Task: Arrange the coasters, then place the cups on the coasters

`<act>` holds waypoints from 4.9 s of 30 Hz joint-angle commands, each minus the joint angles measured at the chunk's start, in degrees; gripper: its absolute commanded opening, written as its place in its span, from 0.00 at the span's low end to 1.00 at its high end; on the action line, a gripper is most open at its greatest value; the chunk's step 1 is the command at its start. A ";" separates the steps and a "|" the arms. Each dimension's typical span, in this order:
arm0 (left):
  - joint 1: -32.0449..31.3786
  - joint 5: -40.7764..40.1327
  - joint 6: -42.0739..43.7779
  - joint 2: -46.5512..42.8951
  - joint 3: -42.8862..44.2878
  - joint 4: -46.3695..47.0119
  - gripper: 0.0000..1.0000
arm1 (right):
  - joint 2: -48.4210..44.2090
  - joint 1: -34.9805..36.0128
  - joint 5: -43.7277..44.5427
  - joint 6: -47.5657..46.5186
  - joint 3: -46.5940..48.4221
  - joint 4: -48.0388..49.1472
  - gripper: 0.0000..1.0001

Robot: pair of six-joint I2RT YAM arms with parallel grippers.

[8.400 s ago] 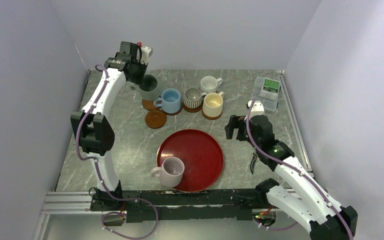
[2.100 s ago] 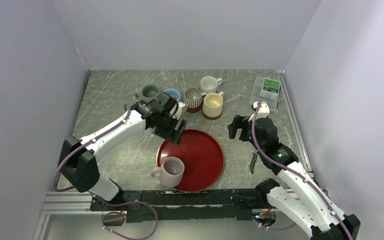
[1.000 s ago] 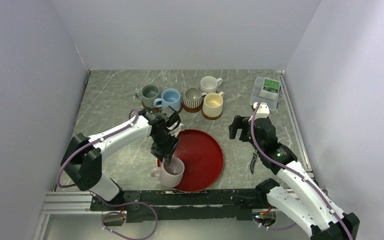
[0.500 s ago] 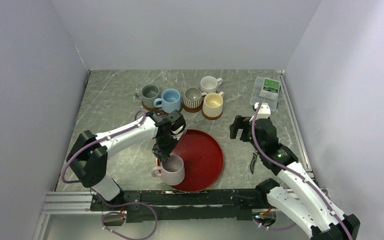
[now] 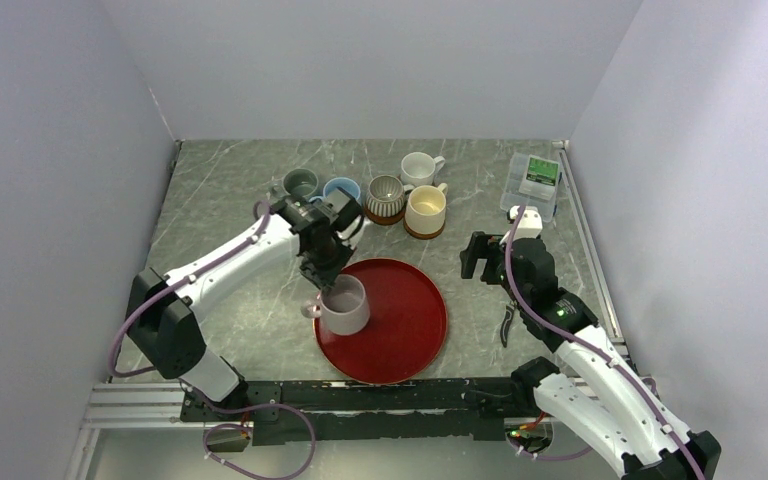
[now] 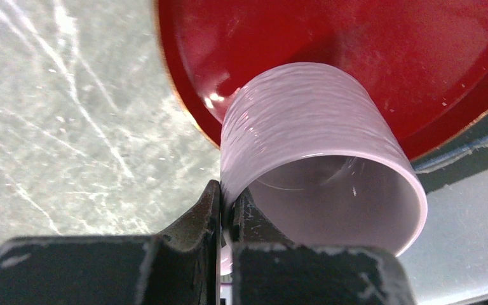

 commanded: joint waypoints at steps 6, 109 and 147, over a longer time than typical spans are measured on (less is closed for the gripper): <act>14.95 -1.04 13.21 -5.81 2.93 11.92 0.03 | -0.76 -0.28 -3.71 -1.20 0.82 2.59 0.91; 29.73 0.41 36.08 22.48 16.08 24.42 0.09 | -0.16 -0.26 -7.86 -2.71 -2.00 6.33 0.91; 30.48 0.95 23.76 20.03 15.56 19.80 0.40 | -1.00 -0.25 -7.87 -2.45 -1.94 5.89 0.91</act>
